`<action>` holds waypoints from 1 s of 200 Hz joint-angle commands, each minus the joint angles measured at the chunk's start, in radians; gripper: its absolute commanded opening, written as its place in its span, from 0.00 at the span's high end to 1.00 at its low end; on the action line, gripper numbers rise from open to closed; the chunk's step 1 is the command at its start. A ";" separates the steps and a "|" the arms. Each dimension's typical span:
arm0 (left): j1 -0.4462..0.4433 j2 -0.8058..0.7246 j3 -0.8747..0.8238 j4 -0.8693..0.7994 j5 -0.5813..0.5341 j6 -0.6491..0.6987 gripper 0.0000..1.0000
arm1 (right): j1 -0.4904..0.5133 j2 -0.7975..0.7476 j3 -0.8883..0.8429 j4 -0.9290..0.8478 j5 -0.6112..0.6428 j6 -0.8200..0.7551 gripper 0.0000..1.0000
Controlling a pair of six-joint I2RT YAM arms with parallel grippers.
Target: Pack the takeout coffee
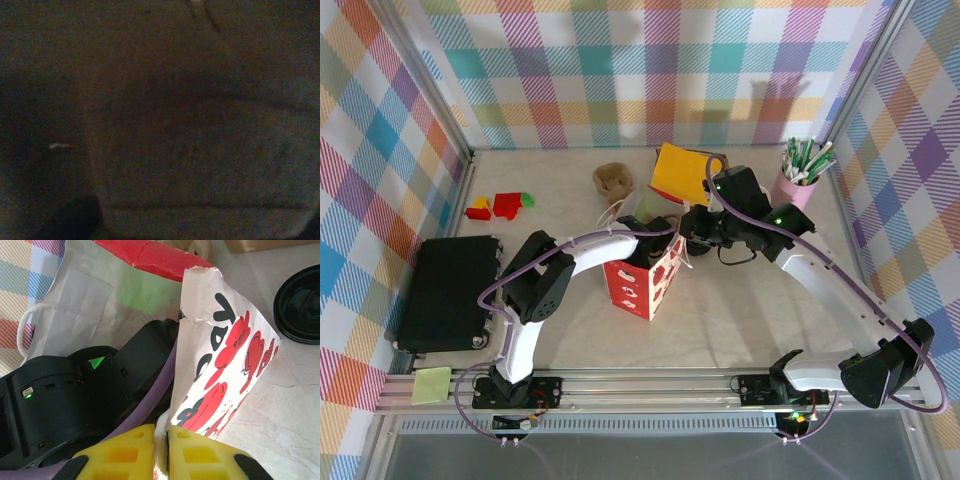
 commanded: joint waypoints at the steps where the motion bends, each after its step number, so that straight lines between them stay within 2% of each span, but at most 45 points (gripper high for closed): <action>1: -0.006 0.086 -0.035 0.011 -0.034 0.014 0.99 | 0.003 -0.008 0.028 -0.003 -0.022 -0.021 0.85; 29: -0.005 0.048 -0.023 0.005 -0.031 0.005 0.99 | 0.003 -0.005 0.031 -0.011 -0.019 -0.029 0.86; 102: -0.005 -0.211 0.090 -0.038 -0.046 -0.068 0.98 | 0.003 0.019 0.008 -0.006 -0.014 -0.029 0.87; 200: -0.005 -0.352 0.252 -0.118 -0.120 -0.118 0.98 | 0.004 0.026 0.005 0.007 -0.017 -0.025 0.87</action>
